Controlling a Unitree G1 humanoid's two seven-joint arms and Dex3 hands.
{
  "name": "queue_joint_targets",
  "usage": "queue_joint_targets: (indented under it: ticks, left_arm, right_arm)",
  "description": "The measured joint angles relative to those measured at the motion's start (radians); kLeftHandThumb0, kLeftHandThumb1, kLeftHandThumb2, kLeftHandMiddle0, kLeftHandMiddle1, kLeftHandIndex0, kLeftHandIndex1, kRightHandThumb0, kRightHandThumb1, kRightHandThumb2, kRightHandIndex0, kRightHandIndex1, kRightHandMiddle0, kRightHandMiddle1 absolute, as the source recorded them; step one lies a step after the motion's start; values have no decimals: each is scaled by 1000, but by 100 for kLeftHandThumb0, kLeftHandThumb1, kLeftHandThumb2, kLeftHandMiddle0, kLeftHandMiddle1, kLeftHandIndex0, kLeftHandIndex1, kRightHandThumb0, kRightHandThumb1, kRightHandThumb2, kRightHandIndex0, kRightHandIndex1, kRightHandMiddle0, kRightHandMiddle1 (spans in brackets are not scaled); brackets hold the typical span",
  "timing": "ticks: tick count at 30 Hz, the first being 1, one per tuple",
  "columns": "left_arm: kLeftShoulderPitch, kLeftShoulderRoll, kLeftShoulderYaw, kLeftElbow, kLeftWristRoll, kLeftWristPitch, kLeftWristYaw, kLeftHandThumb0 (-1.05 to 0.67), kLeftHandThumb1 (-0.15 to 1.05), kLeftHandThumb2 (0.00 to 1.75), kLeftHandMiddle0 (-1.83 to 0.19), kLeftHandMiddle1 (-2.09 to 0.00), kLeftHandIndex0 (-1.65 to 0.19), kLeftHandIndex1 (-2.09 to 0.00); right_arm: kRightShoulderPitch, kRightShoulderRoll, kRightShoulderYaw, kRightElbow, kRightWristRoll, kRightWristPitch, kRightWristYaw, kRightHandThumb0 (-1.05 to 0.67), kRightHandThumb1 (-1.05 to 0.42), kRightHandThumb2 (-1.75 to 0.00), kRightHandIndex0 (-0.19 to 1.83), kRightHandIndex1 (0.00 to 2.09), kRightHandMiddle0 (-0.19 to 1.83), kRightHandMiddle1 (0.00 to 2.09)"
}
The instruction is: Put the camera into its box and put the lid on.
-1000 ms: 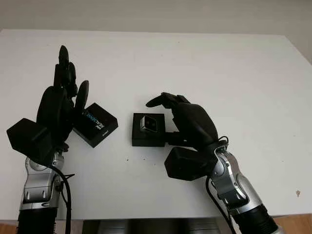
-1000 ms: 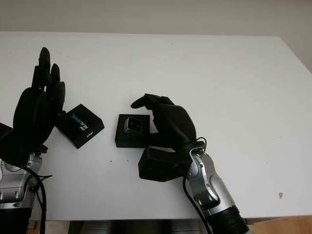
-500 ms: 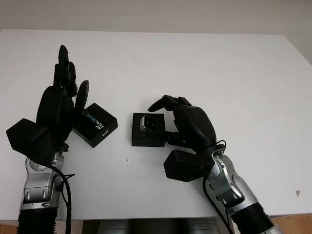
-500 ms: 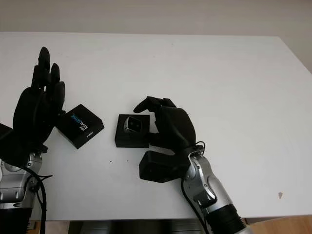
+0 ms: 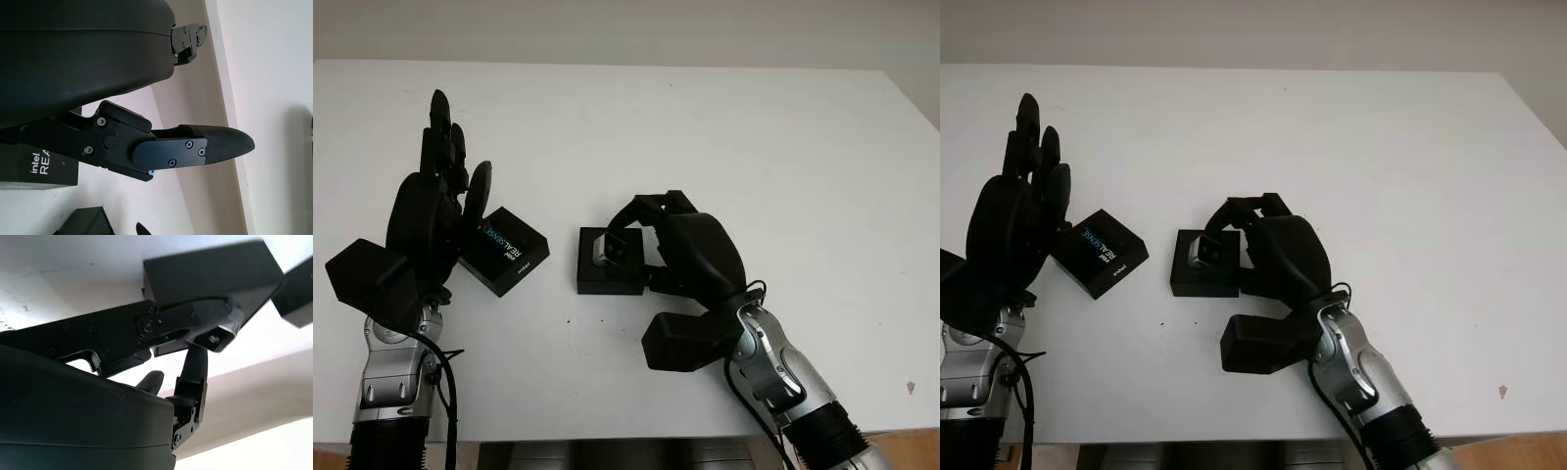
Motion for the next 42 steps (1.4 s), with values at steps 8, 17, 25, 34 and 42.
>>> queue_joint_targets:
  ticks: [8, 17, 25, 34, 42]
  left_arm:
    - [0, 0, 0, 0, 1, 4, 4, -79, 105, 48, 19, -2, 19, -1]
    - [0, 3, 1, 0, -3, 4, -5, -80, 105, 47, 19, -1, 19, 0]
    - [0, 3, 0, 0, 3, 6, 6, -82, 105, 48, 19, -3, 19, -1]
    - [0, -17, -2, -1, 6, 6, 18, -83, 105, 48, 19, -3, 19, -2]
    - [2, -19, -2, -10, 17, 18, 21, -84, 105, 48, 19, -4, 19, -2]
  right_arm:
    - [0, -9, 2, 10, 29, -55, 13, -45, -95, -5, 12, 89, 44, 127]
    - [-4, -13, 1, 41, 34, -94, -9, -40, -97, -5, 19, 89, 46, 135]
    - [-10, 2, -1, 82, 46, -113, -57, -41, -96, -5, 21, 98, 44, 146]
    - [-29, 108, -61, 234, 237, -177, -118, -39, -98, -6, 22, 128, 30, 165]
    - [-70, 137, -112, 280, 305, -194, -138, -38, -98, -6, 21, 138, 29, 168]
